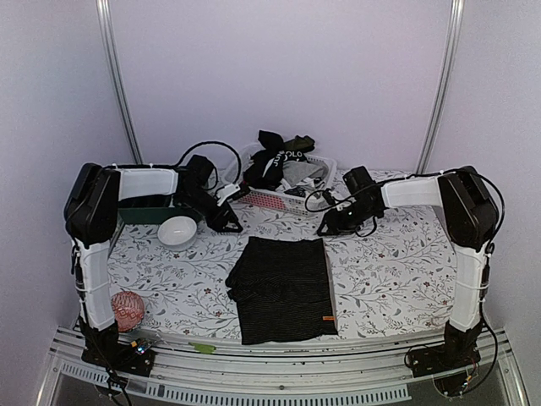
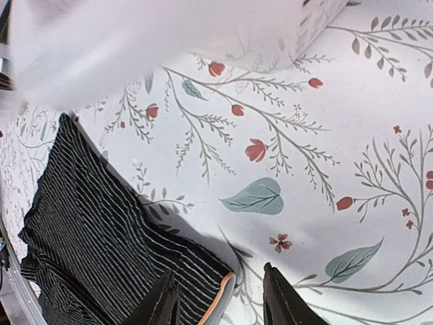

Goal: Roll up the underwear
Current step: Pick up the underwear from the center of the board.

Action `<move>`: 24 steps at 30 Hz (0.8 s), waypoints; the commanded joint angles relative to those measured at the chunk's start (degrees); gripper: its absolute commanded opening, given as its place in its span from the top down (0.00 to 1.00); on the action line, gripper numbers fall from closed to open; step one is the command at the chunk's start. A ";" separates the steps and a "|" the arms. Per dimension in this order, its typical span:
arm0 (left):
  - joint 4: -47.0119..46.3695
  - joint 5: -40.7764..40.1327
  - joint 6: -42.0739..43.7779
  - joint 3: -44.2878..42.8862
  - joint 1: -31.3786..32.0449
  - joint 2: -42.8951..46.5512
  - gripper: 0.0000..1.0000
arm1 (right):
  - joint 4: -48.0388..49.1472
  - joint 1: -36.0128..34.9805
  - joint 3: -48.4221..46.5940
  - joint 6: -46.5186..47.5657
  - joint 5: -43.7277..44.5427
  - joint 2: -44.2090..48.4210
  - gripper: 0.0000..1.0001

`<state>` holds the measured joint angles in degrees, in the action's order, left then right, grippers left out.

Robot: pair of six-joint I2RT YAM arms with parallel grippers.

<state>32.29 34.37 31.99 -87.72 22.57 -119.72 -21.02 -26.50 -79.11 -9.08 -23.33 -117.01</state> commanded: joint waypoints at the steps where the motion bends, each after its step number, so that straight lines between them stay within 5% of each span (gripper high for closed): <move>1: -0.34 1.28 1.38 -1.34 -0.75 -0.65 0.48 | 0.01 -0.14 -1.99 3.18 0.12 -3.35 0.57; 15: 0.05 1.18 2.01 -1.91 -1.30 -2.18 0.49 | 0.46 -0.13 -1.38 7.24 -4.80 -6.07 0.64; 24: 0.22 0.96 1.98 -2.66 -1.38 -2.41 0.48 | 19.23 -0.13 12.32 0.48 -3.16 5.20 0.60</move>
<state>32.25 34.52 33.04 -89.01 21.96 -121.71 -10.24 -26.24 -71.26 -4.82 -26.24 -116.44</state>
